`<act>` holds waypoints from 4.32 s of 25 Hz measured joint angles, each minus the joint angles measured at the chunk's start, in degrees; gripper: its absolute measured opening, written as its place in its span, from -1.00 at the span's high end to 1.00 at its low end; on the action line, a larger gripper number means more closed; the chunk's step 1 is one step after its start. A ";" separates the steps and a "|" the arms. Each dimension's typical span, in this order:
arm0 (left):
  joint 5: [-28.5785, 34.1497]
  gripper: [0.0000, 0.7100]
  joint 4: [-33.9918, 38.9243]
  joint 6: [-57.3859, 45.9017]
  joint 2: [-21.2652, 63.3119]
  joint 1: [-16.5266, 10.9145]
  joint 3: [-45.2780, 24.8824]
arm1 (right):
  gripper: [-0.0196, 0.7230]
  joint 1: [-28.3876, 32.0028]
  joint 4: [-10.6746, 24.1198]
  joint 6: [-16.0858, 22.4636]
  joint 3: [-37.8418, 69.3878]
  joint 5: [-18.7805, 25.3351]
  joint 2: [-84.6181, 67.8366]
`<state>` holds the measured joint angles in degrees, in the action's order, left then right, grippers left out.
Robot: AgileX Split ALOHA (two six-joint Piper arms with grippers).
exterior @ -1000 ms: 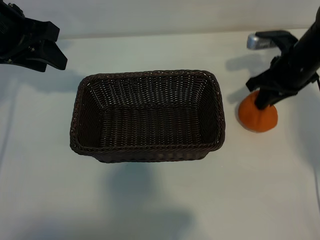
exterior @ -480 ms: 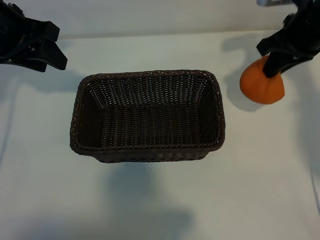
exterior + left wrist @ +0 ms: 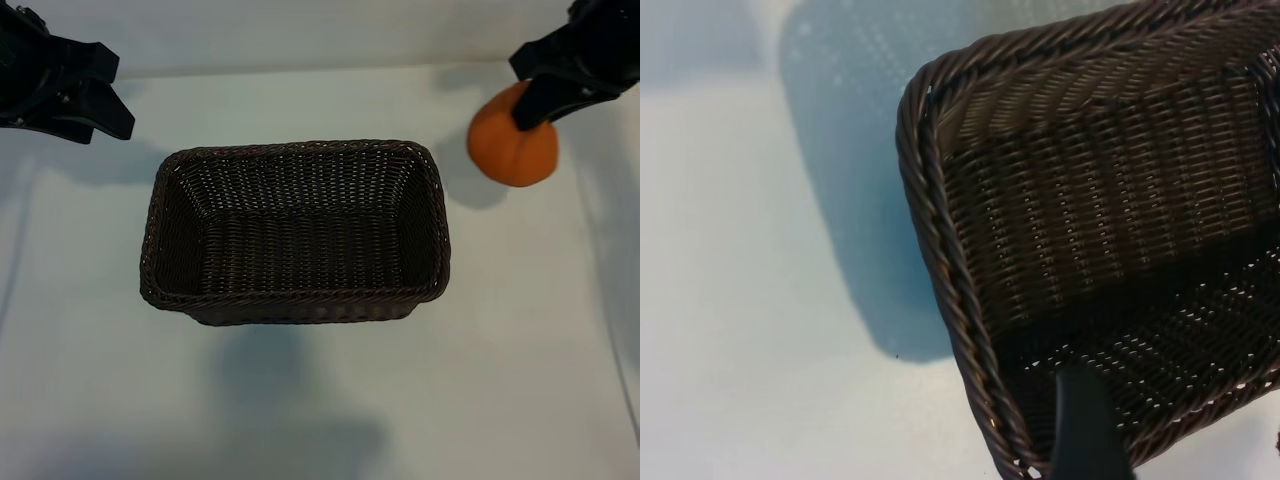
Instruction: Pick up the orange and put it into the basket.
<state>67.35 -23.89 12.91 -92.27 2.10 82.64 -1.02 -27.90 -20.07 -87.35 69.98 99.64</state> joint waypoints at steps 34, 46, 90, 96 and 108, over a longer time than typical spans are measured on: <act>0.00 -0.37 -0.04 0.20 0.00 0.00 0.00 | 0.70 -25.22 -2.62 -0.78 -3.41 -14.95 14.95; 0.00 -0.37 -0.04 0.24 0.00 0.00 0.00 | 0.70 -25.22 -2.68 -1.95 -3.16 -17.37 18.75; 0.00 -0.37 0.01 0.40 0.00 0.00 0.00 | -0.48 -11.69 2.99 -0.84 -7.51 -0.16 3.39; 0.00 -0.37 0.01 1.00 0.00 0.00 0.00 | -0.48 -8.27 6.76 -2.00 -7.51 -0.08 1.14; 0.00 -0.37 0.01 1.69 0.00 0.00 0.00 | -0.45 -4.10 9.59 -2.95 0.28 -0.19 -0.05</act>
<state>67.35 -23.88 14.61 -92.27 2.10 82.64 -5.12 -18.31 -23.02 -87.07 69.79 99.59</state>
